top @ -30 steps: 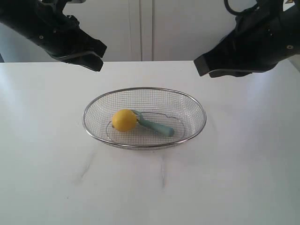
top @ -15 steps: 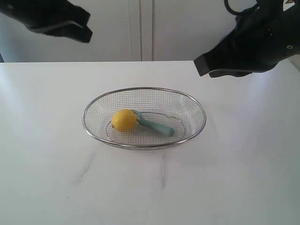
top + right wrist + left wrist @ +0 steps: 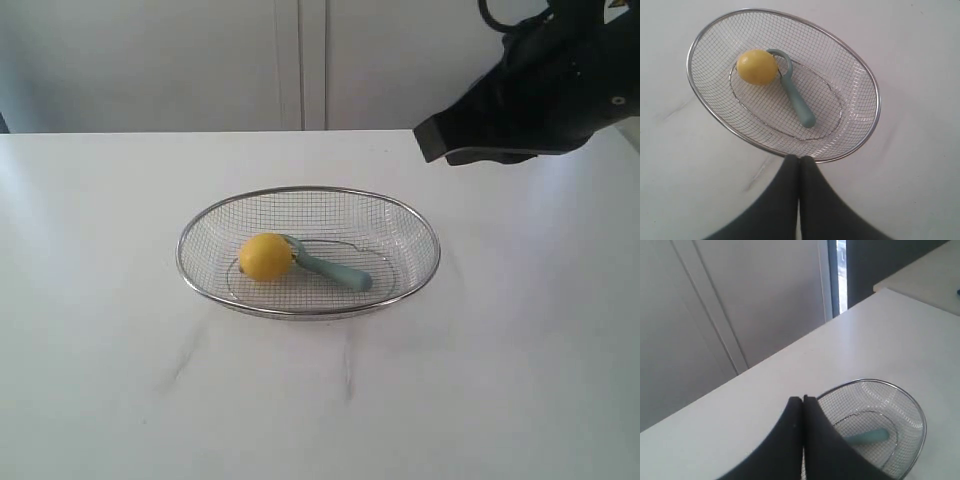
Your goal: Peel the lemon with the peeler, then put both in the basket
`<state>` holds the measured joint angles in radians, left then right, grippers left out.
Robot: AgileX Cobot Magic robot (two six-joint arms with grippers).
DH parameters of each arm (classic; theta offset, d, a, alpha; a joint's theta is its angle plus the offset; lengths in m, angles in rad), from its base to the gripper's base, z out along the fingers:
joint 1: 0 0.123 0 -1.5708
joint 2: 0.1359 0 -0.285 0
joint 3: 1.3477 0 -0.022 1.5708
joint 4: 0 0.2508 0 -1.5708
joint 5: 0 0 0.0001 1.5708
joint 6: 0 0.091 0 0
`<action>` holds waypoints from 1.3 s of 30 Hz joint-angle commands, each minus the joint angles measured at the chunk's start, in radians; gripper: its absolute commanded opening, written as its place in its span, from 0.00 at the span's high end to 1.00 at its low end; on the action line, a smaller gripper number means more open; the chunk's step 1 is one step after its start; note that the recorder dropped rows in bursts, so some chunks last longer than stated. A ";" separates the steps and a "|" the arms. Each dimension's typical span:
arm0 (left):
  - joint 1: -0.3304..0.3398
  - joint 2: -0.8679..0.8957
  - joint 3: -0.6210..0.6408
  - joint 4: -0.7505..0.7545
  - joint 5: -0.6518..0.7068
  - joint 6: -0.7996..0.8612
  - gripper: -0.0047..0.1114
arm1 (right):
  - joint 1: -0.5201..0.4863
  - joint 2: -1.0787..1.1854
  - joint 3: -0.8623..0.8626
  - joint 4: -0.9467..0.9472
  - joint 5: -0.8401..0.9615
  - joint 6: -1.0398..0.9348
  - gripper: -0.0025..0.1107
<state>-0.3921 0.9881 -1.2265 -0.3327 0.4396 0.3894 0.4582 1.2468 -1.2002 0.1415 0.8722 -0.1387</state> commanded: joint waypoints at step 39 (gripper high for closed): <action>-0.188 -0.988 1.070 -0.541 -0.429 0.012 0.96 | -0.001 -0.010 0.004 -0.004 -0.005 0.005 0.98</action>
<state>-0.5473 0.0081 -0.1850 -0.8847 0.0831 0.3981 0.4582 1.2468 -1.2002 0.1415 0.8722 -0.1387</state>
